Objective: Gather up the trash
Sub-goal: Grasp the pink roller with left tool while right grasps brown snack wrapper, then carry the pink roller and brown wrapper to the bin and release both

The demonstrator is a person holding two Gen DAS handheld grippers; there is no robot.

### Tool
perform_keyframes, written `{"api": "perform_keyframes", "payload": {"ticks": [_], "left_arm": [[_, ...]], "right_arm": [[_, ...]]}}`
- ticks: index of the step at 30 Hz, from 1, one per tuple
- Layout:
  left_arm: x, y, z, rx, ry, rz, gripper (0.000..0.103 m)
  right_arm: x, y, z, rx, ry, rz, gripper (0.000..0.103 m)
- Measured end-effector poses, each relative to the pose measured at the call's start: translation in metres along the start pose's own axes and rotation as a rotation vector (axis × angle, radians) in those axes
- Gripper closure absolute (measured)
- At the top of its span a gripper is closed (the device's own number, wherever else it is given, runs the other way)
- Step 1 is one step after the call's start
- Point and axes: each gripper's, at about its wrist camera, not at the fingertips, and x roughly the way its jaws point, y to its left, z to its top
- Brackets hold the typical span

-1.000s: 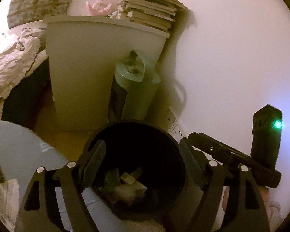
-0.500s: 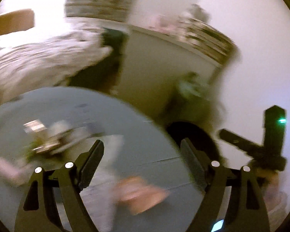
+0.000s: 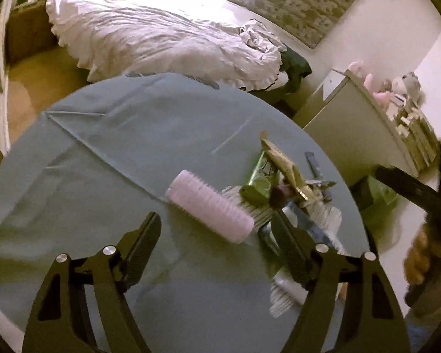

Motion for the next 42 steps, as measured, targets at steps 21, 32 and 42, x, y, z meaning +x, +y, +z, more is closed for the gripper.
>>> {"api": "perform_keyframes", "payload": {"ticks": [21,32,42], "left_arm": [[0.006,0.016,0.002,0.048,-0.004,0.002,0.064],[0.015,0.013,0.012,0.084,0.032,0.051,0.06],[0.015,0.0,0.005,0.153,0.014,0.071,0.073]], "right_arm": [[0.055,0.014,0.014,0.033,0.046,0.087,0.087],[-0.041,0.029,-0.034,0.107,-0.134,0.102,0.087],[-0.063,0.033,-0.072,0.139,-0.155,0.082,0.087]]}}
